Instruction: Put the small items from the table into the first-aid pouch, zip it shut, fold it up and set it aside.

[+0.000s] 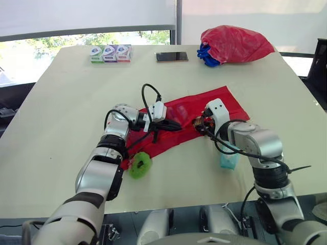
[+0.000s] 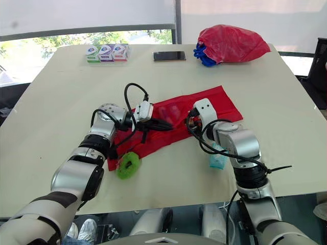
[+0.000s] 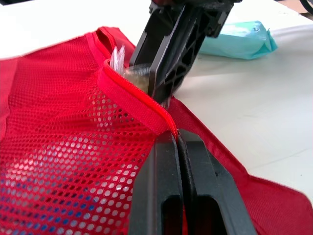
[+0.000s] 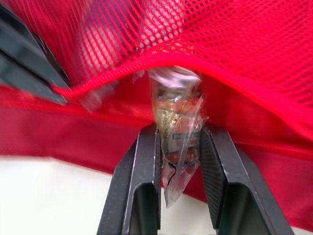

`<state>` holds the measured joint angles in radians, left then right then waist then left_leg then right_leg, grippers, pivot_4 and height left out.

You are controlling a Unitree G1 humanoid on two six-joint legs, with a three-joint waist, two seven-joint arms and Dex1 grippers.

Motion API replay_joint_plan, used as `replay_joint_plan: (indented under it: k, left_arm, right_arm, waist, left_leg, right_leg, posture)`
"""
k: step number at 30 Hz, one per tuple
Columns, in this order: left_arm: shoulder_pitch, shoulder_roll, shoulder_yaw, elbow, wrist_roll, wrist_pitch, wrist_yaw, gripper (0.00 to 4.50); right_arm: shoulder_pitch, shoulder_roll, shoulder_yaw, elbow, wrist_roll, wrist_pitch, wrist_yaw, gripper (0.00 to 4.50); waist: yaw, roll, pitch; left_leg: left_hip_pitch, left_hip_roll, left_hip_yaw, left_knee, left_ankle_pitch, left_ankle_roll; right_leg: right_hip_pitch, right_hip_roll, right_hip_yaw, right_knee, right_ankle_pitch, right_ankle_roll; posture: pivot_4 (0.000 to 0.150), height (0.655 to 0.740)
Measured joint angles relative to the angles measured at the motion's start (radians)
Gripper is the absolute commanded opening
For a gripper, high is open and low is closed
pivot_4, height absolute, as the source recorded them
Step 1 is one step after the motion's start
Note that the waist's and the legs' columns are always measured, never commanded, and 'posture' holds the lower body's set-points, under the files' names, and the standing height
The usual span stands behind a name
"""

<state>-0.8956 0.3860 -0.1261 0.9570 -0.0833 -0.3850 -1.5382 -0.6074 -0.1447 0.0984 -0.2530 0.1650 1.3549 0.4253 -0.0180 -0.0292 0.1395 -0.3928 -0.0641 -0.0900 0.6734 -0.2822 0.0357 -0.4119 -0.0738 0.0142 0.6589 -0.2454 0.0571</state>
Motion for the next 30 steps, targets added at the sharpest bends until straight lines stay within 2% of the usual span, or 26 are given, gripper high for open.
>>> replay_joint_plan:
  k: [6,12,17,19,20,23,30]
  left_arm:
    - [0.000,-0.001,0.000,-0.001,-0.001,0.007,-0.002,0.00]
    - [0.002,-0.003,-0.001,-0.004,-0.007,0.007,-0.004,0.00]
    - [0.004,-0.002,-0.001,-0.005,-0.017,0.007,-0.005,0.00]
    - [0.004,-0.002,-0.001,-0.005,-0.017,0.007,-0.005,0.00]
    - [0.004,-0.002,-0.002,-0.005,-0.017,0.007,-0.005,0.00]
    - [0.004,0.000,-0.003,-0.005,-0.017,0.007,-0.005,0.00]
    - [-0.004,0.005,-0.004,0.018,-0.002,-0.006,0.004,0.00]
  right_arm:
    - [-0.015,0.064,-0.029,0.022,0.009,0.039,-0.062,0.60]
    - [-0.040,0.141,-0.116,0.098,0.007,-0.006,-0.145,0.60]
    - [-0.050,0.159,-0.156,0.117,0.019,-0.051,-0.180,0.60]
    - [-0.050,0.155,-0.151,0.118,0.025,-0.063,-0.180,1.61]
    - [-0.050,0.149,-0.147,0.117,0.028,-0.066,-0.179,1.92]
    - [-0.029,0.124,-0.132,0.089,0.043,-0.068,-0.168,3.34]
    - [0.074,-0.019,-0.073,-0.088,0.129,-0.016,-0.080,3.34]
  waist:
    - [-0.003,0.000,0.000]
    - [-0.004,0.000,-0.001]
    - [-0.010,0.000,-0.001]
    - [-0.015,0.000,-0.001]
    - [-0.018,0.000,-0.001]
    - [-0.023,0.000,-0.001]
    - [-0.023,0.000,-0.001]
  left_leg:
    - [0.001,0.000,0.000,0.000,0.000,0.000]
    - [0.001,0.000,0.000,0.000,0.000,0.000]
    - [0.001,0.000,0.000,-0.001,0.000,0.000]
    - [0.001,0.000,0.000,-0.001,0.000,0.000]
    - [0.001,0.000,0.000,-0.001,0.000,0.000]
    - [0.001,0.000,0.000,-0.002,0.000,0.000]
    - [0.001,-0.001,0.000,-0.002,0.000,0.000]
  right_leg:
    - [0.000,0.000,0.000,0.000,0.000,0.000]
    - [0.000,0.000,0.000,0.000,0.000,0.000]
    - [0.000,0.000,0.000,0.002,0.000,0.000]
    - [0.000,0.000,0.000,0.002,0.000,0.000]
    - [0.000,0.000,0.000,0.002,0.000,0.000]
    - [0.000,0.000,0.000,0.002,0.000,0.000]
    - [0.000,0.000,0.000,0.001,0.000,0.000]
  posture:
    - [0.150,0.7400]
    - [0.150,0.7400]
    - [0.150,0.7400]
    - [0.150,0.7400]
    - [0.150,0.7400]
    - [0.150,0.7400]
    - [0.150,0.7400]
